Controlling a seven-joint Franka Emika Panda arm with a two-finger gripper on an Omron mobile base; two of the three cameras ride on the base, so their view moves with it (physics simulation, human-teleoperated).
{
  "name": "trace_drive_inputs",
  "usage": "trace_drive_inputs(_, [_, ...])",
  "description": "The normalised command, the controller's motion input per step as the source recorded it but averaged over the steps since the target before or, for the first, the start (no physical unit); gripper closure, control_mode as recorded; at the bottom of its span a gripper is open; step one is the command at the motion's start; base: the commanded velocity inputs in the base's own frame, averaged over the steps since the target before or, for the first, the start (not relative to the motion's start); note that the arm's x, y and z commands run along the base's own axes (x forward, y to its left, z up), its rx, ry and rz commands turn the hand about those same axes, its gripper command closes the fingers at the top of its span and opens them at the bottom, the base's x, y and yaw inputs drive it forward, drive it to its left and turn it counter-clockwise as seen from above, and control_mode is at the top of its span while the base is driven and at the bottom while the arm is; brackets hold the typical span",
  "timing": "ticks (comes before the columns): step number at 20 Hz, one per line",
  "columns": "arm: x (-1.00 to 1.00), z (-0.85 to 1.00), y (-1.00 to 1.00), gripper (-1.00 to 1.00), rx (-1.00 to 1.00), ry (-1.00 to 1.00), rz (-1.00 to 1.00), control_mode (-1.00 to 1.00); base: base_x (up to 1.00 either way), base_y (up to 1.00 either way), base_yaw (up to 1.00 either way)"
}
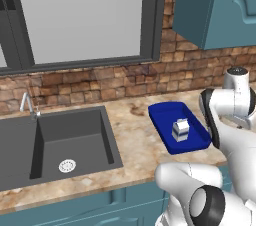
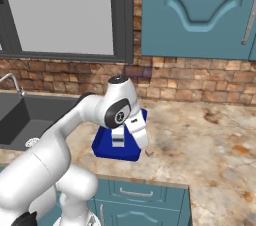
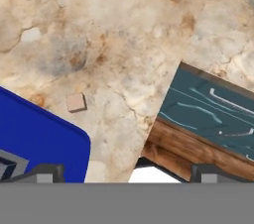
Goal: Take out the milk from the fridge and place it on the tray on the counter. Then take the sugar cube near the tray and place it in the tray.
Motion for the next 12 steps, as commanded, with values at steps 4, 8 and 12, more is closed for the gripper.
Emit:
trace_drive_inputs(4, [0.0,-0.02,0.0,-1.0,0.01,0.07,0.0,-1.0,0.0,0.0,0.0])
trace_drive_inputs(8, [0.05,-0.08,0.0,-1.0,0.06,0.02,0.01,-1.0,0.0,0.0,0.0])
trace_drive_inputs(12, [0.01,-0.28,-0.01,-1.0,0.14,0.0,0.0,-1.0,0.0,0.0,0.0])
